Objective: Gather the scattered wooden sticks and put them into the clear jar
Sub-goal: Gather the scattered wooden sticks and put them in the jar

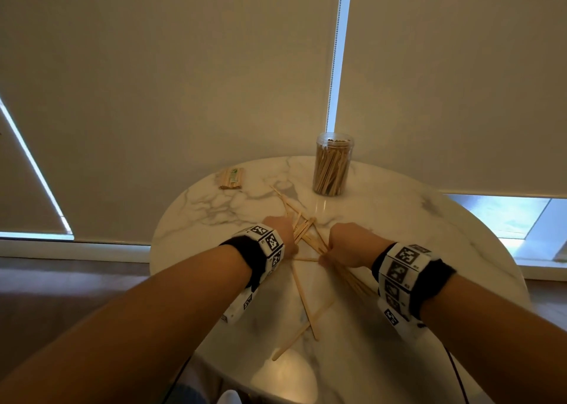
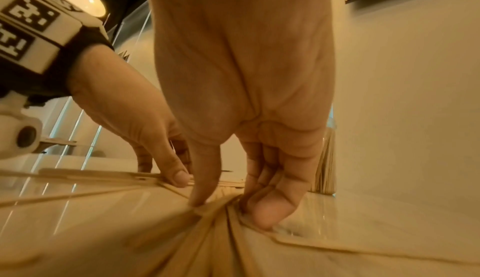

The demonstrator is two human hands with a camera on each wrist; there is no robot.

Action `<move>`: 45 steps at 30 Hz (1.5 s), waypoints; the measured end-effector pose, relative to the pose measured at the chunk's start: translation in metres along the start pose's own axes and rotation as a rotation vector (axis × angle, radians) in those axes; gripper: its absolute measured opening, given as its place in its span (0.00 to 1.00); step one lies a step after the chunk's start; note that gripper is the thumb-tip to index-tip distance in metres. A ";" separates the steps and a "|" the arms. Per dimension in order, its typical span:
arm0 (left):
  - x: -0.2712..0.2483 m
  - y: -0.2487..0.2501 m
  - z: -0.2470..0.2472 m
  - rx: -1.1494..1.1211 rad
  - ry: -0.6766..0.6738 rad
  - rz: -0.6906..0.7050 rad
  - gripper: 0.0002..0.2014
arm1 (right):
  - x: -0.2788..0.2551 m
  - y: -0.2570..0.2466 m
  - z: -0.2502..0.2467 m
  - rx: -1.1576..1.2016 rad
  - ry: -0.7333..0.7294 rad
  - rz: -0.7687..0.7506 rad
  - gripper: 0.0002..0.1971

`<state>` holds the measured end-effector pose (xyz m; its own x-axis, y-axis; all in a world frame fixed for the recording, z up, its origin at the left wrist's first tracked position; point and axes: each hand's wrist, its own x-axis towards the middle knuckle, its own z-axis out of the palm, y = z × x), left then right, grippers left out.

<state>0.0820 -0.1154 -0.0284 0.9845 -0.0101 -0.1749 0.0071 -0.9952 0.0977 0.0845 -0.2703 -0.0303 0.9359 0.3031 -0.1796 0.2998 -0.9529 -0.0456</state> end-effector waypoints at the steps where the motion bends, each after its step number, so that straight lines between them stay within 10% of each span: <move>1: 0.003 0.000 0.001 0.004 -0.001 0.000 0.16 | 0.002 0.000 0.000 0.006 -0.010 0.001 0.19; 32: 0.014 -0.024 -0.001 -0.060 -0.059 -0.087 0.17 | -0.009 -0.002 -0.010 0.048 -0.017 0.074 0.13; 38: 0.017 -0.024 -0.010 -0.305 -0.007 -0.065 0.15 | -0.010 0.018 -0.025 0.263 0.070 0.179 0.08; 45: 0.025 0.004 -0.013 -1.143 0.187 0.008 0.17 | -0.020 0.016 -0.046 0.607 0.307 0.117 0.06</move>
<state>0.1091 -0.1183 -0.0192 0.9951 0.0935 -0.0314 0.0604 -0.3254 0.9436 0.0786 -0.2912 0.0176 0.9926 0.1018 0.0655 0.1207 -0.7897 -0.6015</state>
